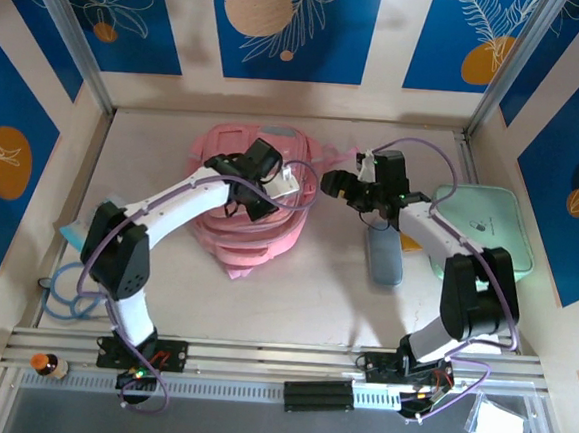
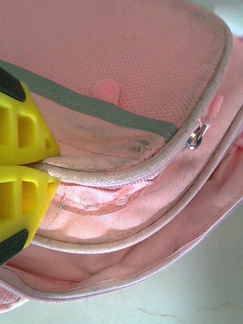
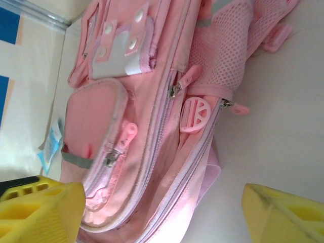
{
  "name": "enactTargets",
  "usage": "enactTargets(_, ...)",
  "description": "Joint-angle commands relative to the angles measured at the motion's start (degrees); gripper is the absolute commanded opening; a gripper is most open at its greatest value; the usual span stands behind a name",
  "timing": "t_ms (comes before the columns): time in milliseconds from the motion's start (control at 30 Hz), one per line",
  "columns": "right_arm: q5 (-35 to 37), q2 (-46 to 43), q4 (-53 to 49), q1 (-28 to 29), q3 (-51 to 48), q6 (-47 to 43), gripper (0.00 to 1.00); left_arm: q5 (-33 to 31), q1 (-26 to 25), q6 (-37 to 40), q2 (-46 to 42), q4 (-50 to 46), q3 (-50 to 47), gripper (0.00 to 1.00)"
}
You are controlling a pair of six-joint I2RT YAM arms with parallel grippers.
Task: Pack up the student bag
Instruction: Unzip the student bag at the top-center of the table.
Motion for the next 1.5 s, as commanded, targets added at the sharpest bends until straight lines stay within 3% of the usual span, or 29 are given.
enactTargets(0,-7.0,4.0,0.6,0.0,4.8,2.9,0.79,4.7,0.7,-3.3,-6.2,1.7,-2.9,0.00)
enactTargets(167,-12.3,10.9,0.3,1.2,12.5,3.5,0.71,7.4,1.1,-4.0,-9.8,3.4,-7.5,0.03)
enactTargets(833,-19.3,33.4,-3.9,2.9,29.4,4.5,0.74,10.6,3.4,-5.3,-13.7,7.0,-12.6,0.01)
enactTargets(1033,-24.8,33.0,-6.9,4.1,30.8,3.4,0.75,9.1,3.7,-5.5,-13.2,7.6,-13.1,0.01)
enactTargets(1200,-28.1,28.0,-5.8,3.8,26.0,1.5,0.73,7.7,3.8,-5.4,-12.9,7.8,-13.0,0.01)
enactTargets(1467,-28.2,22.3,-5.8,2.8,20.1,-2.8,0.65,7.6,3.9,-5.2,-12.4,7.8,-12.9,0.01)
